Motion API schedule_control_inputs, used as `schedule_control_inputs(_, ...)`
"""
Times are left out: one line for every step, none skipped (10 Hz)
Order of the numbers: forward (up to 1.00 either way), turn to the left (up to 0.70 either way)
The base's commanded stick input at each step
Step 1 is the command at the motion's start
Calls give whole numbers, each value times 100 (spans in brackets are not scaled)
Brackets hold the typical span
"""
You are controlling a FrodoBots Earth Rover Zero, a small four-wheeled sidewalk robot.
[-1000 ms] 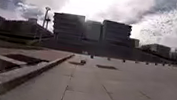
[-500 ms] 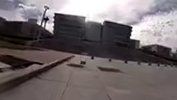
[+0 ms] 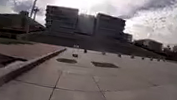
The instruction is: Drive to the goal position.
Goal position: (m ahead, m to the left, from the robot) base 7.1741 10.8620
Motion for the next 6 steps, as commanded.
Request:
schedule_control_inputs(100,8)
schedule_control_inputs(100,27)
schedule_control_inputs(100,32)
schedule_control_inputs(100,21)
schedule_control_inputs(100,6)
schedule_control_inputs(100,0)
